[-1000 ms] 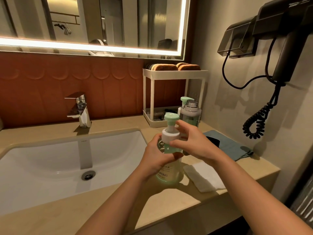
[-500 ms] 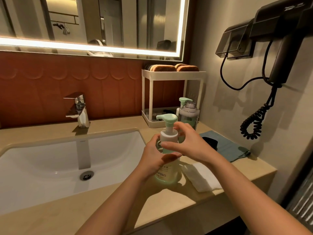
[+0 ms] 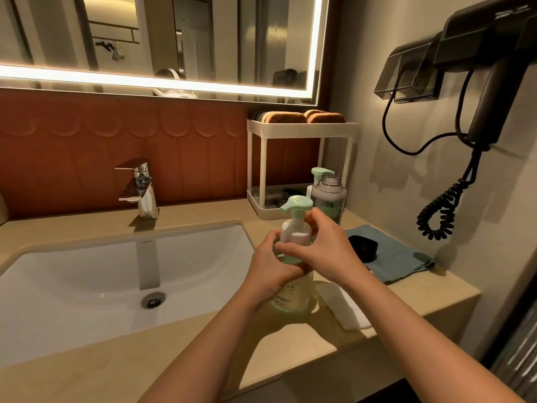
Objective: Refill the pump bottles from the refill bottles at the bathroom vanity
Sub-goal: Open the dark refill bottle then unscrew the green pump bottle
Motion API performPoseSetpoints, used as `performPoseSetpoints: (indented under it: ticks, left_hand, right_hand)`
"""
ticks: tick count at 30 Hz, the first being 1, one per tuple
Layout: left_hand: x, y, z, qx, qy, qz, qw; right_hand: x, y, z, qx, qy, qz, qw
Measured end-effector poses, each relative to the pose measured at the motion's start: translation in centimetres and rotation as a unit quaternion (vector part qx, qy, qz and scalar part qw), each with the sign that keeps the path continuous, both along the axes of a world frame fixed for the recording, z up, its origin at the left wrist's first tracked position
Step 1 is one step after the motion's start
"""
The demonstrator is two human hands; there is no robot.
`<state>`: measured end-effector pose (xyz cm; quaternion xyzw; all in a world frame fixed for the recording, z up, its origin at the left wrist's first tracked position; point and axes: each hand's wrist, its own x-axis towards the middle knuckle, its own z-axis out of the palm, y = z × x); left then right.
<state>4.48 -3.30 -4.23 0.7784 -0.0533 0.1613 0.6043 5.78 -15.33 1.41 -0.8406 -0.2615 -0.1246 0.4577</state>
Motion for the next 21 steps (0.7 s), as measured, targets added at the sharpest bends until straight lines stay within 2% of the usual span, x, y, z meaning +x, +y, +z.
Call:
performPoseSetpoints:
  ticks: [5, 11, 15, 21]
  left_hand:
    - [0.0, 0.2, 0.0, 0.009, 0.004, 0.002, 1.000]
    - [-0.1, 0.3, 0.1, 0.015, -0.001, 0.013, 1.000]
    - [-0.3, 0.1, 0.3, 0.016, 0.000, 0.028, 0.999]
    - [-0.6, -0.9, 0.2, 0.005, -0.010, 0.077, 0.997]
  right_hand:
    - [0.5, -0.6, 0.7, 0.023, 0.023, 0.044, 0.999]
    - [0.5, -1.3, 2.6, 0.112, 0.068, 0.078, 0.988]
    - [0.3, -1.9, 2.3, 0.127, 0.079, 0.107, 0.983]
    - [1.1, -3.2, 1.9, 0.261, 0.082, 0.084, 0.958]
